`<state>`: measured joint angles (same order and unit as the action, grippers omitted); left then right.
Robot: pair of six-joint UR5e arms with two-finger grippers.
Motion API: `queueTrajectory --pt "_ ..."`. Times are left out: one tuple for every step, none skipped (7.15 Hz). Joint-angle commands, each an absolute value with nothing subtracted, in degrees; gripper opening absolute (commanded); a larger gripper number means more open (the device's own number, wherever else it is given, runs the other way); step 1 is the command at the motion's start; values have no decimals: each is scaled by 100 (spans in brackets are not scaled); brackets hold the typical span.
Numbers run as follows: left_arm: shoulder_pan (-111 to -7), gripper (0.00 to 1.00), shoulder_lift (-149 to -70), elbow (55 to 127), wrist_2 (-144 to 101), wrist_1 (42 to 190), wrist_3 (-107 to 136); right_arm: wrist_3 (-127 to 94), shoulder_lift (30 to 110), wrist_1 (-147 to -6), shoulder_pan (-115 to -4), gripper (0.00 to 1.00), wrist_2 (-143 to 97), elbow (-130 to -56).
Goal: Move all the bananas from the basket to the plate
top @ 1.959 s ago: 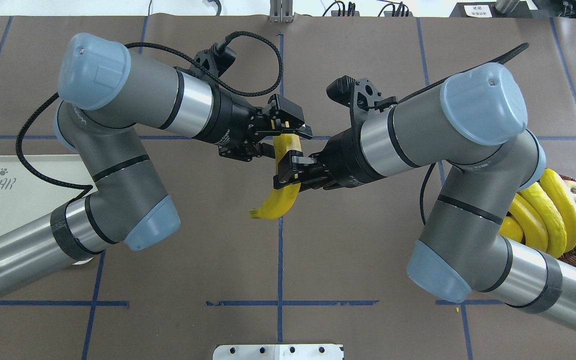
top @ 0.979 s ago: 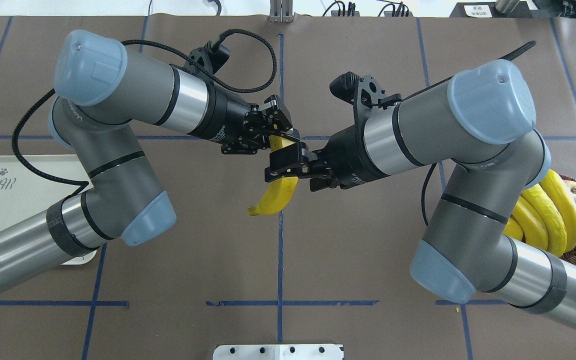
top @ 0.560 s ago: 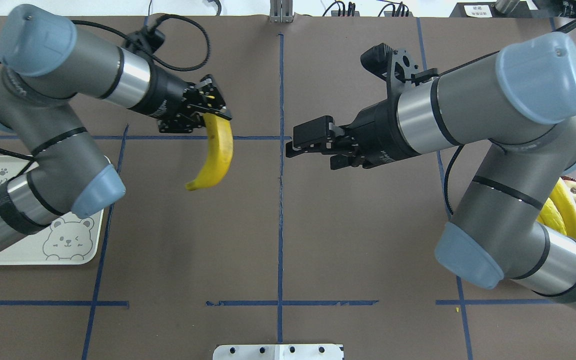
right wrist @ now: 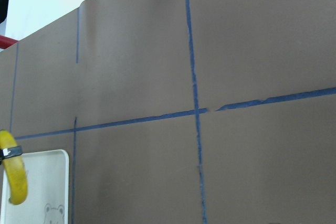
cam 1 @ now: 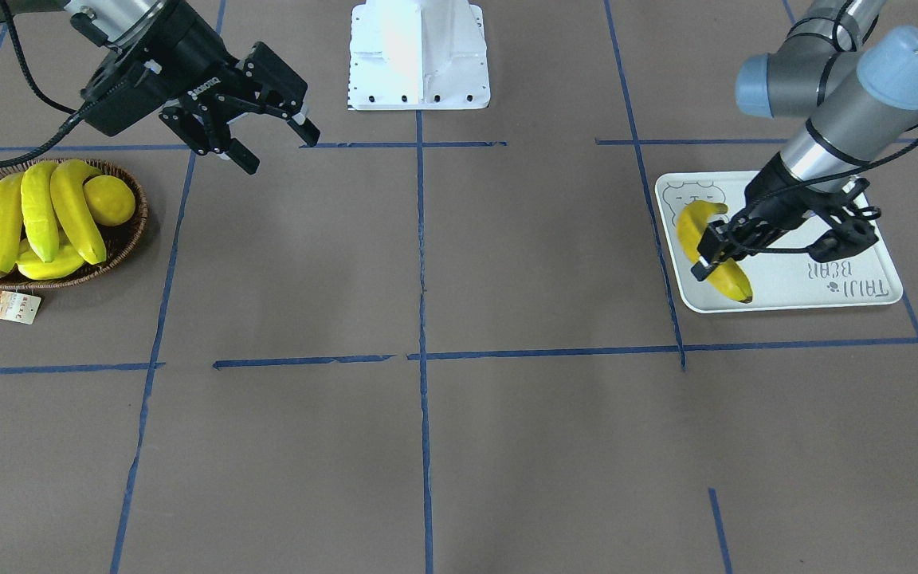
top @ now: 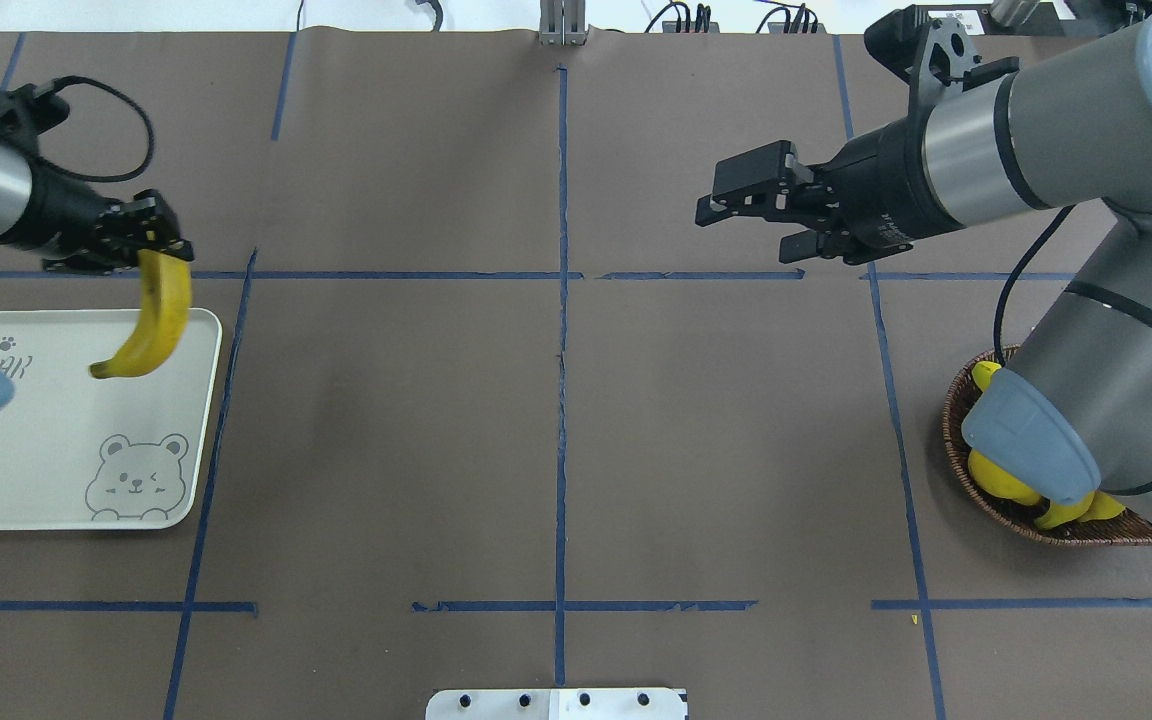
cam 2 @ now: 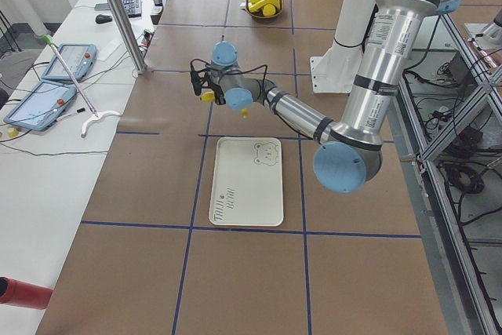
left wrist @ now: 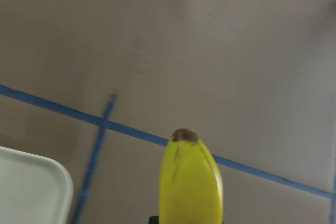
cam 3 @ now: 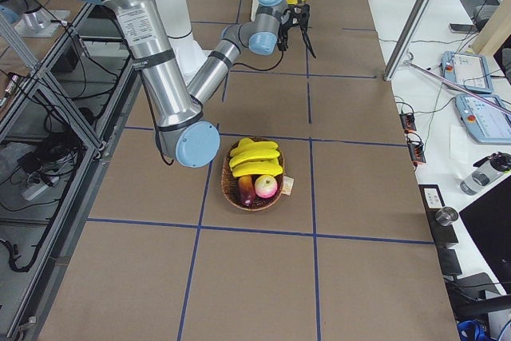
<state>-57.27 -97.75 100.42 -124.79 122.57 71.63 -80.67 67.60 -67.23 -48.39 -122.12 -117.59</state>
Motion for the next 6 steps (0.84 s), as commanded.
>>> queueTrajectory --pt "-6133 0 -8767 10020 -12419 12217 5701 -7440 7213 -6934 -5140 100 -12208 -11760" --pt "-6222 0 -8606 9828 -12315 12208 5260 -7035 7468 -6935 -5220 100 -12217 -11742" --pt "-6205 0 -8509 9513 -12131 12225 5082 -6796 7627 -6935 -5255 100 -12199 -11690" --pt "-6179 0 -8508 9310 -12042 12243 5071 -6698 7733 -6935 -5308 100 -12199 -11698" --pt "-6170 0 -8525 9168 -12006 12269 5080 -6689 7769 -6935 -5317 100 -12199 -11698" --pt "-6161 0 -8534 9080 -12015 12278 5089 -6688 7770 -6935 -5317 100 -12199 -11698"
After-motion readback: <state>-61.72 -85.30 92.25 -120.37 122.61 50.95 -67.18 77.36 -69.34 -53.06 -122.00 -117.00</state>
